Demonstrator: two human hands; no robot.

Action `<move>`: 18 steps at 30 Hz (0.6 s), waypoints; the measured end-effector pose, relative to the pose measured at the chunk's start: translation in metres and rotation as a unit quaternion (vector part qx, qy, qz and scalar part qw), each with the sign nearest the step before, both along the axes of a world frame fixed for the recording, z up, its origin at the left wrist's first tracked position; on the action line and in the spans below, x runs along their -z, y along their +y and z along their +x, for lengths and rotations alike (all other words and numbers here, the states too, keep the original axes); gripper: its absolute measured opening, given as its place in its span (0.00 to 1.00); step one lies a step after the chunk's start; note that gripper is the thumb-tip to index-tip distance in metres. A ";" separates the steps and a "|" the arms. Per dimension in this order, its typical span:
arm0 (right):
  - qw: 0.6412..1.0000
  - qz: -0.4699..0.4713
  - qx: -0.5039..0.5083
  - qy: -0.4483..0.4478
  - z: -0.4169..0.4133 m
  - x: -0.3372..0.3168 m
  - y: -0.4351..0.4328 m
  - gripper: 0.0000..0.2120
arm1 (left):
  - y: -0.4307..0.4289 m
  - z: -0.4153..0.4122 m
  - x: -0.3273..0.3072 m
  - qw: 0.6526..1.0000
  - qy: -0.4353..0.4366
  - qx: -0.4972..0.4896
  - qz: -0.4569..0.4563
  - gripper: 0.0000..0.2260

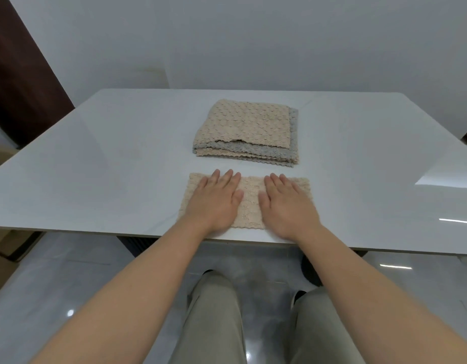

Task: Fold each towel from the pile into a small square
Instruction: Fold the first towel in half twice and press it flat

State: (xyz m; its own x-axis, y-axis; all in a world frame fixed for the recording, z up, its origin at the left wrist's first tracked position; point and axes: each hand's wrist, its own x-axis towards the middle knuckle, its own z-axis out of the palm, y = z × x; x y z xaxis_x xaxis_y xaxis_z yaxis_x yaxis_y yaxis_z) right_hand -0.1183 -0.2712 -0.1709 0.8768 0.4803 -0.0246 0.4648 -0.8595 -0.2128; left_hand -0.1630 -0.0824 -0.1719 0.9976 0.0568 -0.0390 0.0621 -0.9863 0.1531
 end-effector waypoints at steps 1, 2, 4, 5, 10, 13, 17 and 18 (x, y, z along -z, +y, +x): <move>1.000 -0.001 0.013 0.003 0.001 0.000 -0.005 0.30 | 0.005 -0.001 0.001 1.000 0.002 -0.011 0.001 0.27; 1.000 -0.002 0.025 0.008 0.003 -0.001 -0.010 0.30 | 0.011 -0.003 0.001 1.000 0.005 -0.024 0.003 0.27; 0.999 -0.007 0.047 0.018 0.004 -0.002 -0.021 0.31 | 0.021 -0.007 0.001 0.999 0.012 -0.052 -0.003 0.27; 0.998 -0.010 0.060 0.021 0.004 -0.002 -0.027 0.31 | 0.025 -0.009 0.001 0.998 0.014 -0.067 -0.008 0.27; 0.995 -0.054 0.087 0.019 0.004 -0.008 -0.040 0.31 | 0.029 -0.015 -0.003 0.992 0.036 -0.123 0.004 0.29; 0.996 -0.059 0.073 0.000 0.008 -0.021 -0.028 0.31 | 0.023 -0.011 -0.012 0.991 0.029 -0.117 0.052 0.30; 0.998 -0.023 -0.025 -0.051 0.003 -0.026 0.009 0.28 | -0.005 0.004 -0.023 0.999 -0.025 0.013 0.015 0.28; 0.998 -0.022 -0.050 -0.035 0.000 -0.022 0.016 0.28 | -0.011 0.006 -0.021 0.999 -0.016 0.033 0.005 0.27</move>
State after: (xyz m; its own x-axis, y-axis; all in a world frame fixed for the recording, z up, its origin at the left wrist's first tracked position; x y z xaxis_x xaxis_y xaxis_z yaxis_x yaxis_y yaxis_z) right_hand -0.1185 -0.2548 -0.1490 0.8244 0.5659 0.0124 0.5618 -0.8153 -0.1405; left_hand -0.1569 -0.0937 -0.1513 0.9999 -0.0097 -0.0071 -0.0086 -0.9895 0.1441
